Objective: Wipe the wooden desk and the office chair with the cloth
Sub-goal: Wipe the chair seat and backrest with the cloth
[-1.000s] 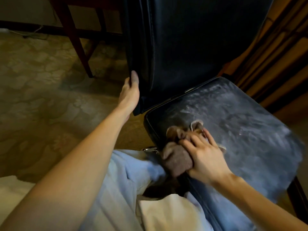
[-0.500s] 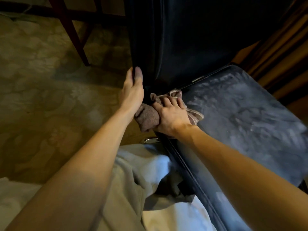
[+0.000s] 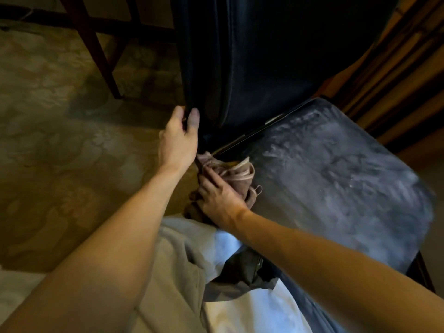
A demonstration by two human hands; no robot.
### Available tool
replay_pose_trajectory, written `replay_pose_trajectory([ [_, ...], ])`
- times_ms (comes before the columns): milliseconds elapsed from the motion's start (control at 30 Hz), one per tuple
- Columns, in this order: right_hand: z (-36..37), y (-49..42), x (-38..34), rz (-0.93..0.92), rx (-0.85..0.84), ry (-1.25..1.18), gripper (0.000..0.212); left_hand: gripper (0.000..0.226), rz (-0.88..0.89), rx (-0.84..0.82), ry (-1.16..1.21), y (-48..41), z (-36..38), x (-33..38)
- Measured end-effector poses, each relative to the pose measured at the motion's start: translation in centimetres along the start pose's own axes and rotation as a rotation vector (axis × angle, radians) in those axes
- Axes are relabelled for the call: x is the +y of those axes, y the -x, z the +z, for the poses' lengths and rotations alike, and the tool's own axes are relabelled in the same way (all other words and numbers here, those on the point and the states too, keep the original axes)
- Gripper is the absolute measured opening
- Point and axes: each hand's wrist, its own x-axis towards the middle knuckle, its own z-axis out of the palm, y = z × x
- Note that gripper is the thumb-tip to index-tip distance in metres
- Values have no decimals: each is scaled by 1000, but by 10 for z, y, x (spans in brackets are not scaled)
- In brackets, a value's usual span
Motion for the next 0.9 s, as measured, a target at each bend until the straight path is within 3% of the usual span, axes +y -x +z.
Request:
replay_pose_trajectory([
  [100, 10, 23, -3, -15, -36, 23, 65, 51, 46, -11, -149, -1, -9, 2],
  [267, 42, 102, -16, -65, -42, -80, 45, 51, 92, -6, -215, 8, -12, -4],
  [500, 65, 159, -32, 15, 2, -209, 80, 41, 287, 77, -485, 25, -34, -4],
  [667, 64, 149, -21, 50, -11, -249, 95, 45, 299, 135, -489, 18, -24, -4],
  [900, 72, 146, -16, 52, 101, -215, 81, 38, 287, 179, -449, 15, -15, -5],
])
